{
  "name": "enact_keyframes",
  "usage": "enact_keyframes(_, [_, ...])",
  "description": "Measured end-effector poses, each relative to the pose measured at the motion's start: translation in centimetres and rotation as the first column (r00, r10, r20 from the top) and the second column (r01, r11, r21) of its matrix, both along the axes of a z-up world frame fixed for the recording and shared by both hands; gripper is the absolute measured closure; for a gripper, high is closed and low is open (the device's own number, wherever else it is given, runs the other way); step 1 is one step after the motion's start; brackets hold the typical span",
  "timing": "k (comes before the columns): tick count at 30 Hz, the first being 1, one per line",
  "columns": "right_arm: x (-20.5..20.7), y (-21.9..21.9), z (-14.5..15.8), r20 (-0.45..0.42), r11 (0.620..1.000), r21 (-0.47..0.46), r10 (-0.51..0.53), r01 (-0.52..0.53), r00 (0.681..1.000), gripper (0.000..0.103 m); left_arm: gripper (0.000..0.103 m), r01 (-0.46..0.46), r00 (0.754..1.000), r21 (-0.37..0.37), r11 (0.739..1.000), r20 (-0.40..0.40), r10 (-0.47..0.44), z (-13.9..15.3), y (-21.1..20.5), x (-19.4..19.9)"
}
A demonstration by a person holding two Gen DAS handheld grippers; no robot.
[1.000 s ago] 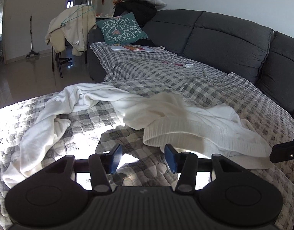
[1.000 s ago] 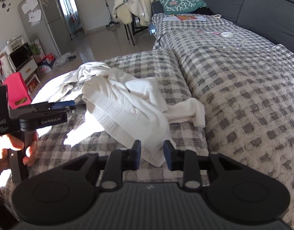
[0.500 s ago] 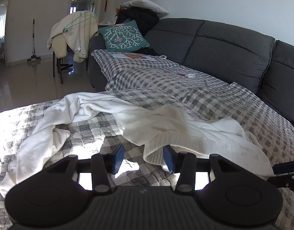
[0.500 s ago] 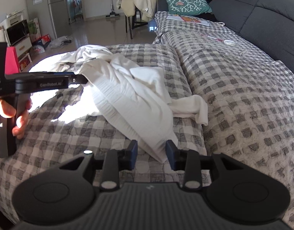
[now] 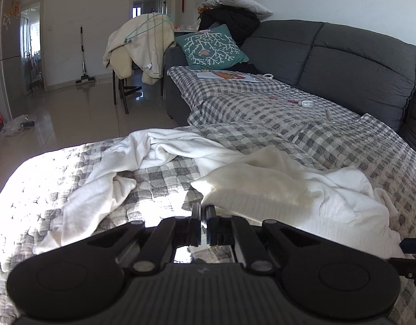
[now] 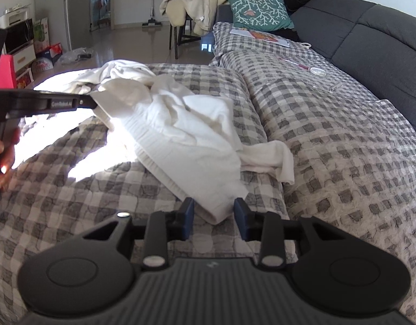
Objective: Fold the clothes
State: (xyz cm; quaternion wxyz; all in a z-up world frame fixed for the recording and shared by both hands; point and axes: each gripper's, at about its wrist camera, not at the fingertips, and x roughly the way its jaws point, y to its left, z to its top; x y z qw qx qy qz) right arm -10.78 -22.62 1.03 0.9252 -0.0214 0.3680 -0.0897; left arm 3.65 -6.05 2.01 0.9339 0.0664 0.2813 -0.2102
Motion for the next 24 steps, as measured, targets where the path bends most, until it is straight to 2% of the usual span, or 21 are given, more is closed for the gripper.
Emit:
enact_keyframes(1, [0.0,0.1,0.1,0.006,1.0,-0.01,0.004,-0.004,1.0,0.082,0.102,-0.017,1.0,0.013,1.0,0.005,0.017,0.2,0.2,-0.2])
enact_keyframes(2, [0.0,0.2,0.2,0.014,1.0,-0.016,0.007,-0.007,1.0,0.099,0.102,-0.034,0.999,0.023,0.999,0.008,0.034,0.3,0.5,-0.4])
enact_keyframes(9, [-1.2,-0.3,3.1,0.122,0.999,0.041,0.006,-0.011,0.993,0.102,0.102,-0.079,0.996,0.019,0.997,-0.047,0.08,2.5,3.2,-2.4])
enact_keyframes(15, [-3.3,1.0,5.6,0.172,0.996,0.032,0.079,-0.086,0.982,0.102,0.103,-0.084,0.992,0.029,0.996,-0.087,0.087,4.9,6.3,-5.7])
enact_keyframes(21, [-5.1,2.3,7.3,0.151,0.985,0.034,0.162,-0.169,0.975,0.102,0.103,-0.048,0.985,0.028,0.998,-0.165,0.052,6.5,10.0,-9.6])
enact_keyframes(24, [-5.5,3.0,7.1,0.103,0.974,0.035,0.219,-0.223,0.97,0.102,0.103,-0.018,0.977,0.05,0.999,-0.213,0.028,5.9,11.5,-11.2])
